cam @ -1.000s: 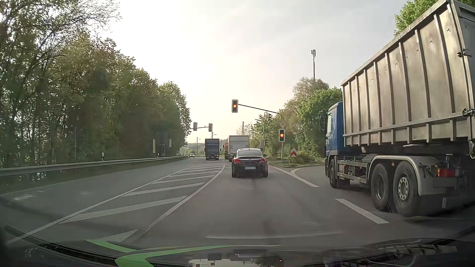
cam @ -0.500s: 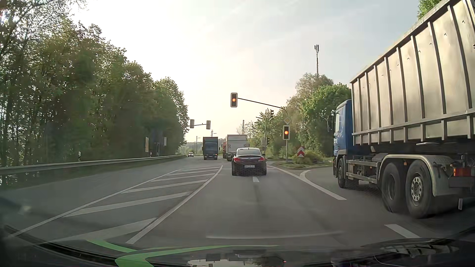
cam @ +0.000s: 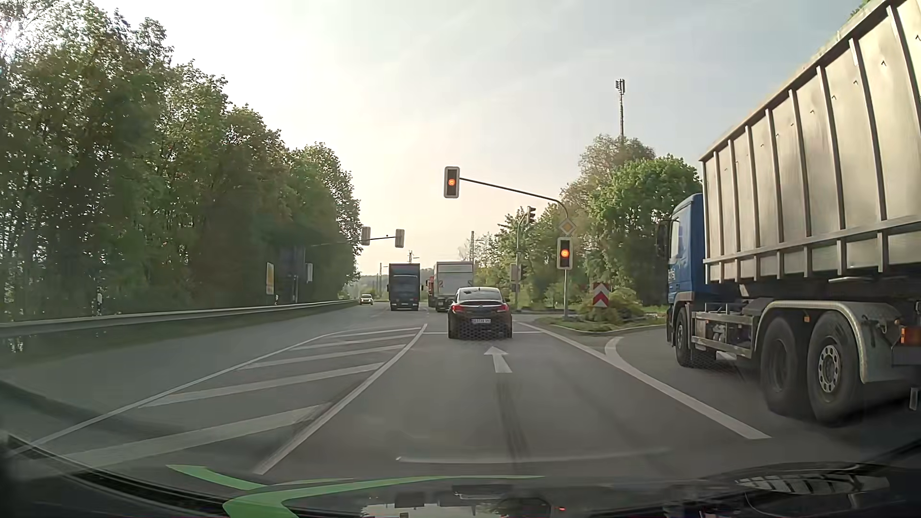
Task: Follow the waypoints while adhering to traffic rules and regulations
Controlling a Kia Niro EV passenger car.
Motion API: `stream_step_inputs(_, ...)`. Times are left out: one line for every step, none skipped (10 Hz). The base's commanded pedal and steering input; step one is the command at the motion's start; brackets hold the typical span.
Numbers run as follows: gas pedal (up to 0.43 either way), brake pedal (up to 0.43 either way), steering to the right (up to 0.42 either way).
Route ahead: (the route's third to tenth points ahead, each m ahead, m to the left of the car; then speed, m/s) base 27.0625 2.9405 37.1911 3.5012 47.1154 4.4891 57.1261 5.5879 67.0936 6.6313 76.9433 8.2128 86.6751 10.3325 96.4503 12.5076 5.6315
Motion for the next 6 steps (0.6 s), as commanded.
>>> stream_step_inputs(0.000,0.165,0.002)
stream_step_inputs(0.000,0.159,0.002)
stream_step_inputs(0.000,0.146,0.002)
stream_step_inputs(0.000,0.146,0.002)
stream_step_inputs(0.000,0.140,0.002)
stream_step_inputs(0.000,0.140,0.002)
